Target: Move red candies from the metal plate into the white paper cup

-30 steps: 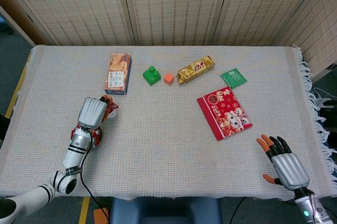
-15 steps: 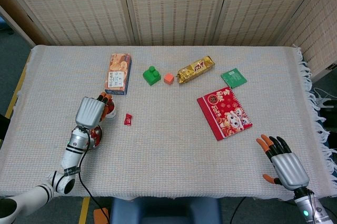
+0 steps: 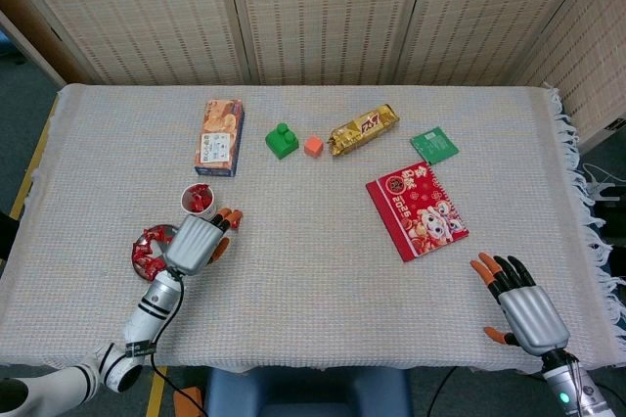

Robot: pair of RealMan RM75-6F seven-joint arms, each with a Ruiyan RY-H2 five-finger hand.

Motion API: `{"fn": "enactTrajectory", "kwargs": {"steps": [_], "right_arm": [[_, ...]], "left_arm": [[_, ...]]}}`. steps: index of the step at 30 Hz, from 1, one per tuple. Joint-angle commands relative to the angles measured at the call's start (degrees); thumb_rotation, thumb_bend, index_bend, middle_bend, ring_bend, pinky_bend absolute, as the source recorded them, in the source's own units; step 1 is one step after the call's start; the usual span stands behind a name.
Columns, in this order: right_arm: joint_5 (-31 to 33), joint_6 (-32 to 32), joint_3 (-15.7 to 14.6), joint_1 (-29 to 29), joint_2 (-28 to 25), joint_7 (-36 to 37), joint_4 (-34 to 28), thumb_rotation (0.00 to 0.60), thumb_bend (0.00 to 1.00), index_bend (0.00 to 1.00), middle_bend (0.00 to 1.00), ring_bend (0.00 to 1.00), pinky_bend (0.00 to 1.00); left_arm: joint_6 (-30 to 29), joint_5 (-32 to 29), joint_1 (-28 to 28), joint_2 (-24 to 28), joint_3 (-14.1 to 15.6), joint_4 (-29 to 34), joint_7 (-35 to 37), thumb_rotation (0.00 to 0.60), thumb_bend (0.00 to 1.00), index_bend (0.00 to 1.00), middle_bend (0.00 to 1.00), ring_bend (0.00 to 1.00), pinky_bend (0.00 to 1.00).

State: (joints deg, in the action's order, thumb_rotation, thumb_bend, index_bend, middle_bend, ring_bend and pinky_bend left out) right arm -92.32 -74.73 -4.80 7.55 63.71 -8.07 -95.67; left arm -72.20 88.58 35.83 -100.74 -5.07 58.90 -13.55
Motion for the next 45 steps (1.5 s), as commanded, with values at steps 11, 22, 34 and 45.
{"fn": "enactTrajectory", "kwargs": {"steps": [11, 22, 34, 45], "right_arm": [[-1.1, -1.0, -0.5, -0.3, -1.2, 2.4, 0.2, 0.600, 0.06, 0.00, 0.00, 0.00, 0.00], [-1.2, -1.4, -0.5, -0.4, -1.7, 3.4, 0.3, 0.600, 0.06, 0.00, 0.00, 0.00, 0.00], [-0.9, -1.1, -0.3, -0.4, -1.4, 2.8, 0.2, 0.600, 0.06, 0.00, 0.00, 0.00, 0.00], [-0.9, -1.3, -0.3, -0.5, -1.5, 2.8, 0.3, 0.600, 0.06, 0.00, 0.00, 0.00, 0.00]], "left_arm": [[7.8, -2.6, 6.4, -12.8, -2.9, -11.8, -10.7, 0.600, 0.44, 0.19, 0.26, 0.92, 1.00], [10.5, -6.7, 6.8, -16.3, -4.6, -23.8, -12.6, 0.600, 0.44, 0.21, 0.28, 0.92, 1.00], [10.6, -7.7, 6.2, -16.4, -4.2, -26.0, -11.8, 0.600, 0.44, 0.36, 0.42, 0.92, 1.00], [6.7, -6.2, 5.3, -15.7, -3.0, -24.1, -9.9, 0.600, 0.44, 0.49, 0.53, 0.93, 1.00]]}}
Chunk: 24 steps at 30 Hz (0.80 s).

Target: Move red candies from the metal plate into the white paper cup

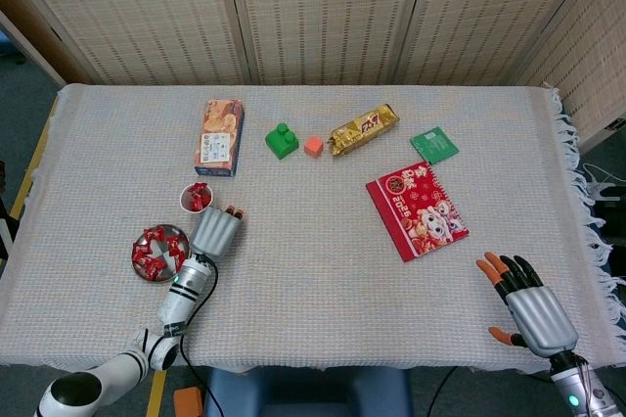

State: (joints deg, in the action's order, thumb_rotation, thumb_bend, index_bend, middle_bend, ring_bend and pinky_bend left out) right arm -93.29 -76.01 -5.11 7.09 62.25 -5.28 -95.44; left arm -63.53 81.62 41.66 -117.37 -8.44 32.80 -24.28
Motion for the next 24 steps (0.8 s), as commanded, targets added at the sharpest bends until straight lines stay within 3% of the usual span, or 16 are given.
{"fn": "enactTrajectory", "kwargs": {"steps": [1, 5, 12, 19, 24], "right_arm": [[0.1, 0.1, 0.1, 0.0, 0.0, 0.0, 0.0, 0.600, 0.06, 0.00, 0.00, 0.00, 0.00], [0.2, 0.5, 0.0, 0.2, 0.1, -0.2, 0.0, 0.600, 0.06, 0.00, 0.00, 0.00, 0.00], [-0.2, 0.3, -0.1, 0.1, 0.2, -0.3, -0.1, 0.600, 0.06, 0.00, 0.00, 0.00, 0.00], [-0.4, 0.4, -0.2, 0.2, 0.3, -0.5, -0.2, 0.600, 0.06, 0.00, 0.00, 0.00, 0.00], [-0.1, 0.3, 0.0, 0.1, 0.5, -0.7, -0.1, 0.600, 0.06, 0.00, 0.00, 0.00, 0.00]], "left_arm": [[-3.3, 1.3, -0.8, 1.6, 0.6, 3.4, 1.2, 0.600, 0.44, 0.49, 0.53, 0.93, 1.00], [-7.8, 2.6, -2.0, 6.0, 0.6, 11.7, 1.2, 0.600, 0.44, 0.49, 0.53, 0.93, 1.00], [-11.3, 1.2, -3.0, 15.6, -3.0, 26.4, -4.1, 0.600, 0.44, 0.48, 0.53, 0.93, 1.00], [-8.6, -5.0, -2.8, 18.3, -7.3, 27.2, -6.1, 0.600, 0.44, 0.46, 0.51, 0.93, 1.00], [-5.8, -7.2, -2.8, 17.9, -6.8, 24.9, -5.7, 0.600, 0.44, 0.46, 0.50, 0.93, 1.00]]}}
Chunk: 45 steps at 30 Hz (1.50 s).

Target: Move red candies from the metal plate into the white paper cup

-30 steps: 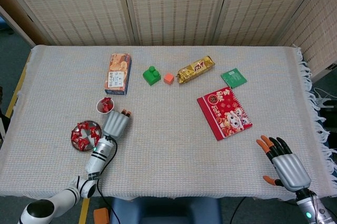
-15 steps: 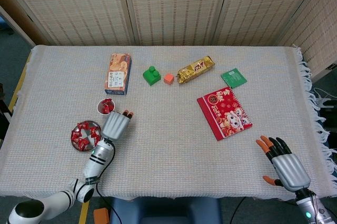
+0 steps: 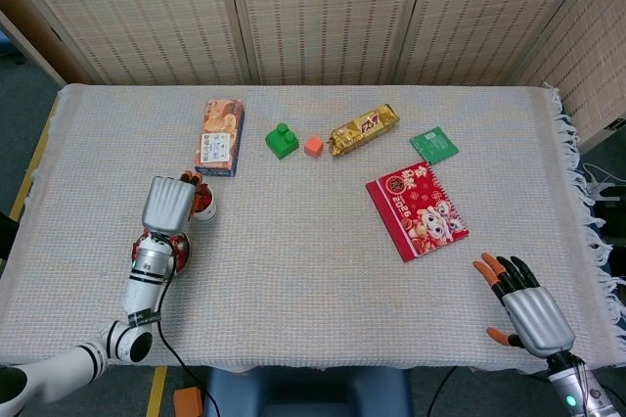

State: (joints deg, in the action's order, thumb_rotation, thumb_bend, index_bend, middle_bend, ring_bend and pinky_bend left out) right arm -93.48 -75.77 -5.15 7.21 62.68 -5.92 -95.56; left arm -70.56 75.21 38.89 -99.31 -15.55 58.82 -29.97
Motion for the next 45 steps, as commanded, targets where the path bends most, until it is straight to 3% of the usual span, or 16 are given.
{"fn": "enactTrajectory", "kwargs": {"steps": [1, 11, 20, 32, 37, 42, 45], "right_arm": [[0.2, 0.2, 0.1, 0.0, 0.1, -0.2, 0.0, 0.600, 0.06, 0.00, 0.00, 0.00, 0.00], [0.4, 0.1, 0.2, 0.0, 0.2, -0.2, -0.1, 0.600, 0.06, 0.00, 0.00, 0.00, 0.00], [0.6, -0.3, 0.3, -0.2, 0.0, 0.1, -0.2, 0.600, 0.06, 0.00, 0.00, 0.00, 0.00], [0.3, -0.4, 0.2, -0.3, 0.1, -0.2, -0.2, 0.600, 0.06, 0.00, 0.00, 0.00, 0.00], [0.2, -0.5, 0.1, -0.3, 0.1, -0.2, -0.2, 0.600, 0.06, 0.00, 0.00, 0.00, 0.00], [-0.5, -0.5, -0.1, -0.3, 0.2, -0.3, -0.1, 0.600, 0.06, 0.00, 0.00, 0.00, 0.00], [-1.3, -0.9, -0.3, -0.3, 0.3, -0.3, 0.0, 0.600, 0.06, 0.00, 0.00, 0.00, 0.00]], "left_arm": [[1.5, -0.8, 0.0, -0.3, 0.6, -1.5, 0.0, 0.600, 0.44, 0.46, 0.50, 0.93, 1.00], [4.2, -1.1, 0.5, -2.7, 2.9, -4.3, -0.2, 0.600, 0.44, 0.41, 0.46, 0.93, 1.00], [3.0, -0.1, 1.2, -3.0, 3.1, -4.8, 0.1, 0.600, 0.44, 0.30, 0.29, 0.92, 1.00], [-0.8, 2.1, -1.0, 0.4, 4.6, 0.1, 1.6, 0.600, 0.44, 0.30, 0.29, 0.92, 1.00], [-5.5, 5.6, -5.1, 5.5, 7.8, 7.7, 5.4, 0.600, 0.44, 0.29, 0.31, 0.92, 1.00], [-11.1, 9.3, -11.9, 12.1, 13.3, 15.3, 11.7, 0.600, 0.44, 0.26, 0.30, 0.92, 1.00], [-13.7, 11.4, -16.4, 16.2, 17.7, 18.5, 18.5, 0.600, 0.44, 0.22, 0.29, 0.83, 1.00]]}}
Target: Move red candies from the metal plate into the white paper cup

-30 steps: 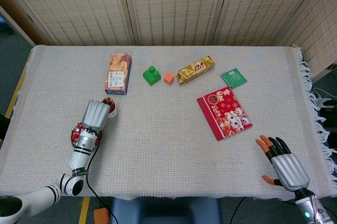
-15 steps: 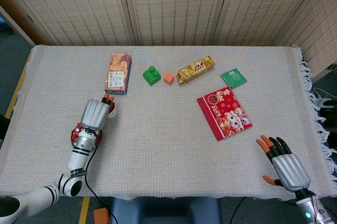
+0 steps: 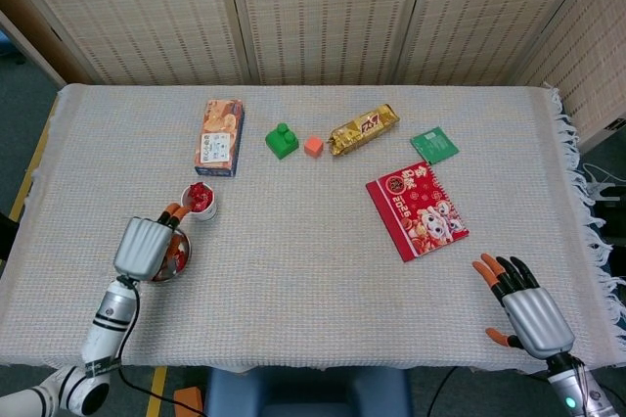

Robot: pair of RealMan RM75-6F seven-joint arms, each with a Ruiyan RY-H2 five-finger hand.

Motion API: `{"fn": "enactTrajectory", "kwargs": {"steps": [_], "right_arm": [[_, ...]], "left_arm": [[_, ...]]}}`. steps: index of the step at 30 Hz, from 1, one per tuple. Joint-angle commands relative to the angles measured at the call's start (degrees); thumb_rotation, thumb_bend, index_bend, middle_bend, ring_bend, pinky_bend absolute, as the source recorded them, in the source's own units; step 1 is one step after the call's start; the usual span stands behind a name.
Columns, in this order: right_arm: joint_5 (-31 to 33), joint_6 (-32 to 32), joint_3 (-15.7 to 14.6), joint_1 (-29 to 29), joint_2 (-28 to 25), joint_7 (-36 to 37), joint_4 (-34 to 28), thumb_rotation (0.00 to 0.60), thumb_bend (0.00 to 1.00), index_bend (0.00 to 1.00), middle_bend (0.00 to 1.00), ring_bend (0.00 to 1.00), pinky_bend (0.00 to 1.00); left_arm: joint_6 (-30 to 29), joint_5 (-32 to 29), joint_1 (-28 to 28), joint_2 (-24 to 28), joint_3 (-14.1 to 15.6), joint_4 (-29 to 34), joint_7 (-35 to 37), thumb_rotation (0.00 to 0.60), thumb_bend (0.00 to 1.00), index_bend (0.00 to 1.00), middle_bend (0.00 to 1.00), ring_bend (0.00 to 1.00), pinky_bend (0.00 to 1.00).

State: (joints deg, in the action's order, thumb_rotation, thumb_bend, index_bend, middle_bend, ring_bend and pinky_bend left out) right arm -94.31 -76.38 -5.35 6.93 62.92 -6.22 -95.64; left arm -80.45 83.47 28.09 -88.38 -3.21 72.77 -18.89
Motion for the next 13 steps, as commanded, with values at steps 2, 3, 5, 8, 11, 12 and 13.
{"fn": "enactTrajectory", "kwargs": {"steps": [2, 3, 5, 8, 11, 12, 13], "right_arm": [[-1.1, -0.9, -0.2, -0.2, 0.2, -0.3, 0.3, 0.600, 0.06, 0.00, 0.00, 0.00, 0.00], [-1.3, -1.2, -0.3, -0.4, 0.4, -0.5, 0.4, 0.600, 0.06, 0.00, 0.00, 0.00, 0.00], [-1.7, -1.8, -0.4, -0.7, 0.5, -0.8, 0.5, 0.600, 0.06, 0.00, 0.00, 0.00, 0.00], [-2.5, -2.5, -0.8, -1.0, 0.5, -0.9, 0.4, 0.600, 0.06, 0.00, 0.00, 0.00, 0.00], [-3.2, -3.4, -0.9, -1.3, 0.5, -0.6, 0.6, 0.600, 0.06, 0.00, 0.00, 0.00, 0.00], [-3.3, -3.7, -0.8, -1.4, 0.6, -0.5, 0.7, 0.600, 0.06, 0.00, 0.00, 0.00, 0.00], [-3.4, -4.0, -0.8, -1.5, 0.6, -0.6, 0.7, 0.600, 0.06, 0.00, 0.00, 0.00, 0.00]], "left_arm": [[-4.8, 4.7, -8.2, 8.3, 8.6, 6.7, 13.4, 0.600, 0.43, 0.19, 0.25, 0.61, 0.89], [-5.4, 5.9, -9.9, 10.5, 10.9, 7.9, 17.2, 0.600, 0.43, 0.16, 0.21, 0.46, 0.72], [-7.8, 7.4, -12.6, 12.8, 13.2, 8.7, 21.2, 0.600, 0.42, 0.12, 0.13, 0.22, 0.38], [-14.6, 9.0, -17.3, 13.2, 13.8, 6.9, 24.4, 0.600, 0.41, 0.09, 0.08, 0.04, 0.19], [-18.2, 10.4, -19.7, 14.0, 13.8, 5.9, 24.2, 0.600, 0.41, 0.06, 0.07, 0.00, 0.17], [-19.4, 10.6, -20.3, 14.3, 13.2, 6.1, 24.7, 0.600, 0.41, 0.05, 0.06, 0.00, 0.17], [-20.1, 10.6, -20.7, 14.5, 12.8, 6.1, 24.6, 0.600, 0.41, 0.04, 0.06, 0.00, 0.17]]}}
